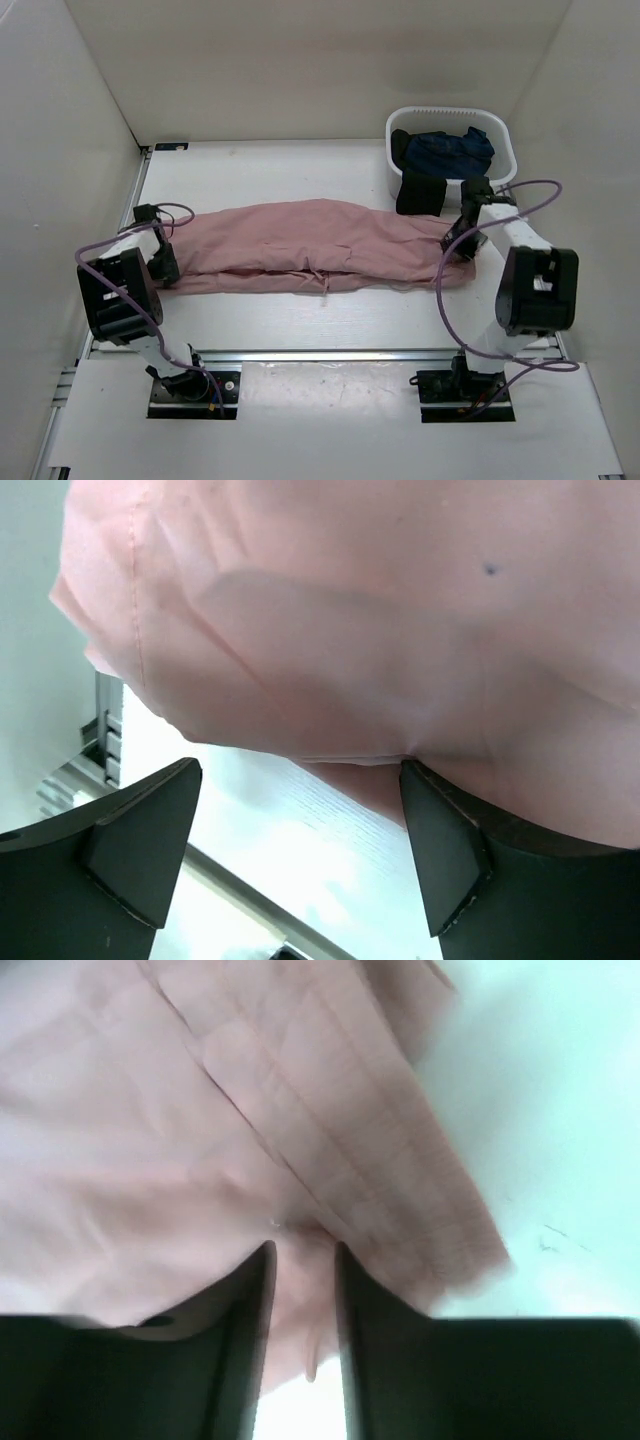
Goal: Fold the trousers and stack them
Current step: Fold the trousers
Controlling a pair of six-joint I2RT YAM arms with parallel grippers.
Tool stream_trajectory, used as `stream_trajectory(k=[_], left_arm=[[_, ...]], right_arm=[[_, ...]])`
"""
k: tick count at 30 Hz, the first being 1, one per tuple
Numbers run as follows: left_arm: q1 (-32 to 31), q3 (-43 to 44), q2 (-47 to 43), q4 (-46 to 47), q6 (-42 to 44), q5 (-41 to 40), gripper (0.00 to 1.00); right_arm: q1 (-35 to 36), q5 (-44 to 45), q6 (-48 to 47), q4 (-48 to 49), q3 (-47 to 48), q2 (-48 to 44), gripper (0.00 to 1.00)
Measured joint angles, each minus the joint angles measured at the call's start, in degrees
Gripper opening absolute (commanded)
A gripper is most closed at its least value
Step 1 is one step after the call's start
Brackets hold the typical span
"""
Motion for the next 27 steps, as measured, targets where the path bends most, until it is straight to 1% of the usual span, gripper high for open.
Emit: stream_trajectory(k=[1,3,5,8,10,12,15,18,19,21,22,23,24,25,26,27], left_arm=[[0.0,-0.37,-0.46,0.42,-0.15,0.59,0.94],[0.0,-1.84,-2.05,0.7,-0.46,1.86,0.95],[0.0,-4.28,-4.42,0.87,-0.66,2.45,0.95],[0.02,-6.8,-6.95,0.72,-0.83,2.89,0.95],[0.02,-7.28,-7.45,0.72,-0.96,2.99,0.95],[0.02,-7.28,-7.45,0.72,-0.98,2.99,0.95],[0.02,-7.28,-7.45,0.7,-1.01,2.97,0.95],[0.02,-7.21,-7.45,0.33,-1.03,2.91,0.95],[0.02,-7.21,-7.45,0.15,-1.05,2.89,0.95],[0.02,-7.21,-7.43,-0.17,-1.09,2.75,0.95],[0.02,-7.21,-7.41,-0.2,-1.11,2.67,0.95],[0.02,-7.19,-7.41,-0.22,-1.18,2.51,0.95],[0.0,-7.17,-7.34,-0.26,-1.2,2.32,0.95],[0.0,-7.08,-7.23,-0.35,-1.2,2.16,0.95],[-0.02,-7.02,-7.13,-0.42,-1.22,2.01,0.95],[-0.02,-6.99,-7.1,-0.5,-1.22,1.84,0.95]], right_arm=[[-0.22,-0.09,0.33,-0.2,-1.44,-2.12,0.78],[-0.72,-0.28,0.39,-0.76,-5.9,-8.55,0.94],[-1.11,-0.28,1.53,-2.8,-9.92,-15.91,0.99],[-2.78,-0.15,3.93,-3.98,-13.57,-22.73,0.99],[-4.61,-0.5,5.49,-2.78,-15.93,-23.47,0.99],[-6.43,-1.38,6.58,0.09,-18.01,-21.68,0.99],[-8.74,-2.12,8.2,5.88,-19.28,-15.69,0.99],[-9.46,-2.89,8.76,11.23,-17.51,-8.7,0.99],[-9.49,-2.97,8.74,11.13,-16.0,-6.75,0.99],[-9.46,-3.28,8.79,14.45,-14.78,-5.27,0.99],[-9.46,-3.5,8.79,16.24,-14.32,-4.57,0.97],[-9.46,-4.0,8.83,18.23,-14.08,-4.09,0.76],[-9.49,-4.85,9.01,20.55,-14.12,-3.63,0.64],[-9.49,-5.84,9.88,22.71,-14.19,-2.82,0.48],[-9.51,-6.99,11.1,25.35,-14.47,-2.03,0.16],[-9.6,-7.89,11.82,27.08,-14.8,-1.2,0.03]])
